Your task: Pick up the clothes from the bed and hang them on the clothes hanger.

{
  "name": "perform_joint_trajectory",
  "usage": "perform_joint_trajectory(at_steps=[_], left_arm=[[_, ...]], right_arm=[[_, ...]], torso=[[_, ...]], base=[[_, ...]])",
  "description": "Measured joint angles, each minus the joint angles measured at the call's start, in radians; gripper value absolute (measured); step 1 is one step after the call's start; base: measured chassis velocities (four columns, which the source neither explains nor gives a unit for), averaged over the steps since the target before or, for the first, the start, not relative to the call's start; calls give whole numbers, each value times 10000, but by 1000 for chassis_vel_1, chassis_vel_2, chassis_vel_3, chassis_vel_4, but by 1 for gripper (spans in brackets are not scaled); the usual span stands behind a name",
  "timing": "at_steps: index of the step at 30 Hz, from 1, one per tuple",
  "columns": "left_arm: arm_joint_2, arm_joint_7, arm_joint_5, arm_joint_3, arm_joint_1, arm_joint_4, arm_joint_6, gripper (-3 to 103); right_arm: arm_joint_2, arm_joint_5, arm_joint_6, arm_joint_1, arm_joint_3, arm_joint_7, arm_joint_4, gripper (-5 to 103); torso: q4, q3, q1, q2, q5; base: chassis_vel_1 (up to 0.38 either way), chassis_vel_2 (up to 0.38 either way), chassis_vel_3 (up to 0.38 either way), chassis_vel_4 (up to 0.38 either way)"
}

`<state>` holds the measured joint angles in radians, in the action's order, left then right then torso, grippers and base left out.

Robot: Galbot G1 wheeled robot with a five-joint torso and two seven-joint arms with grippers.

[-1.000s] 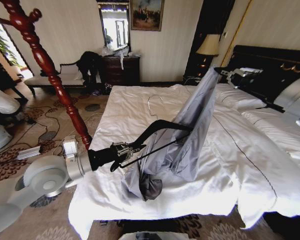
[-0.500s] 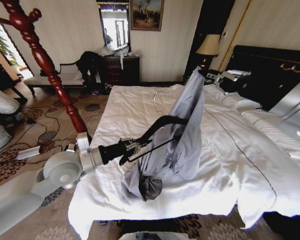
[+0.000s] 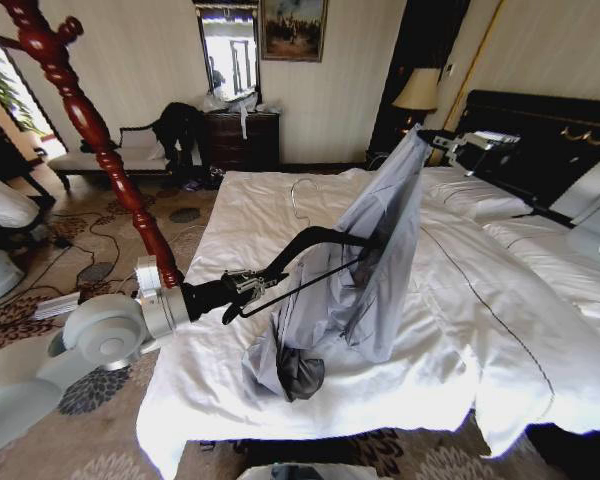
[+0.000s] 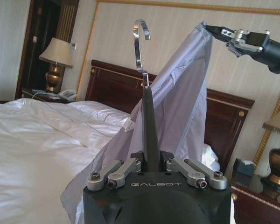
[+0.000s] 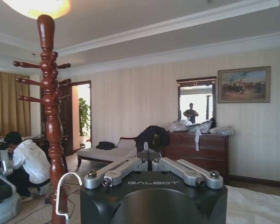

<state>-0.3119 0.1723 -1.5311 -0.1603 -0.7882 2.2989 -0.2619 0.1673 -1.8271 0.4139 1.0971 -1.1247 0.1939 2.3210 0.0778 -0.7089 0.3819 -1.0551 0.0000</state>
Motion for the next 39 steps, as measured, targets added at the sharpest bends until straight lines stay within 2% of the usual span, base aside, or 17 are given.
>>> perform_joint_trajectory(at_steps=[6,7,8,9,14,15,19,20,24,25,29,31,35,39], left_arm=[[-509,-206,114,851,434,124,-22,18],[-723,-270,208,1254,697,221,-54,18],[-1317,-517,286,2470,1778,314,-110,18],[-1317,-517,286,2470,1778,314,-110,18],[-2021,-822,360,4164,3434,-459,-144,18],[-2021,-822,360,4164,3434,-459,-144,18],[-3123,-1228,731,5301,4420,-1424,-145,18],[-3123,-1228,731,5301,4420,-1424,-145,18],[-4017,-1571,1041,5776,4863,-2268,-104,18],[-4017,-1571,1041,5776,4863,-2268,-104,18],[-4550,-1884,1035,5855,5088,-2707,-38,18],[-4611,-1916,1001,5855,5119,-2710,-29,18],[-4741,-2029,922,5826,5195,-2645,34,18],[-4735,-2067,924,5620,5132,-2740,84,18]], right_arm=[[-116,-343,-99,-244,23,36,318,0],[-167,-373,-118,-268,30,33,364,0],[-256,-382,-149,-245,40,24,418,0],[-256,-382,-149,-245,40,24,418,0],[-228,-612,-210,-277,-7,87,780,0],[-228,-612,-210,-277,-7,87,780,0],[-172,-866,-311,-297,-31,265,1271,0],[-172,-866,-311,-297,-31,265,1271,0],[-28,-961,-317,1,-91,412,1768,0],[-28,-961,-317,1,-91,412,1768,0],[204,-585,-317,689,-126,475,1822,0],[232,-436,-317,880,-126,474,1822,0],[419,521,-271,2132,-130,391,1815,0],[621,763,-221,2687,-146,330,1804,0]], torso=[[0,1,-1,-1,-2],[0,0,-1,0,-3],[4,0,-1,-1,1],[4,0,-1,-1,1],[-4,0,-1,0,0],[-4,0,-1,0,0],[4,0,0,0,0],[4,0,0,0,0],[0,0,-1,0,-2],[0,0,-1,0,-2],[1,-1,0,0,1],[1,-1,0,1,0],[0,0,-2,0,0],[1,0,-2,1,1]], base=[[0,0,0,0],[0,0,0,0],[0,0,0,0],[0,0,0,0],[0,0,0,0],[0,0,0,0],[0,0,0,0],[0,0,0,0],[0,0,0,0],[0,0,0,0],[0,0,0,0],[0,0,0,0],[0,0,0,0],[0,0,0,0]])
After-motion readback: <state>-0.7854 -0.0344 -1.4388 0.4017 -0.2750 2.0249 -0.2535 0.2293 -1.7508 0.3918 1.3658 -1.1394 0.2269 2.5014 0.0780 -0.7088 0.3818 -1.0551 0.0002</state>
